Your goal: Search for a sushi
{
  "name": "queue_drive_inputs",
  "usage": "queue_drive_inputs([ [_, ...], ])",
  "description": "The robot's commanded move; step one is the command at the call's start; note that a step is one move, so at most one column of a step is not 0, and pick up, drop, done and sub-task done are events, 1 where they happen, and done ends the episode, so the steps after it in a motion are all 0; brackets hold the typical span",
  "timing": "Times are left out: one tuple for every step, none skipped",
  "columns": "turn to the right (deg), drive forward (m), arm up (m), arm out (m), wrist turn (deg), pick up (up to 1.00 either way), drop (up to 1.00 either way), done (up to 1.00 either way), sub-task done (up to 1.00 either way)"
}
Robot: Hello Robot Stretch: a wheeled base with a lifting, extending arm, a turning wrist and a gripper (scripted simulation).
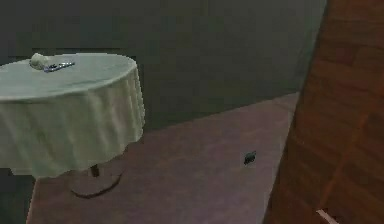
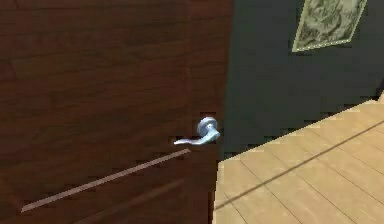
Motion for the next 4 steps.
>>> queue_drive_inputs([
  [0.0, 0.65, 0.00, 0.00, 0.0, 0.00, 0.00, 0.00, 0.00],
  [12.0, 0.00, 0.00, 0.00, 0.0, 0.00, 0.00, 0.00, 0.00],
  [0.0, 1.00, 0.00, 0.00, 0.0, 0.00, 0.00, 0.00, 0.00],
  [0.0, 0.10, 0.00, 0.00, 0.0, 0.00, 0.00, 0.00, 0.00],
])
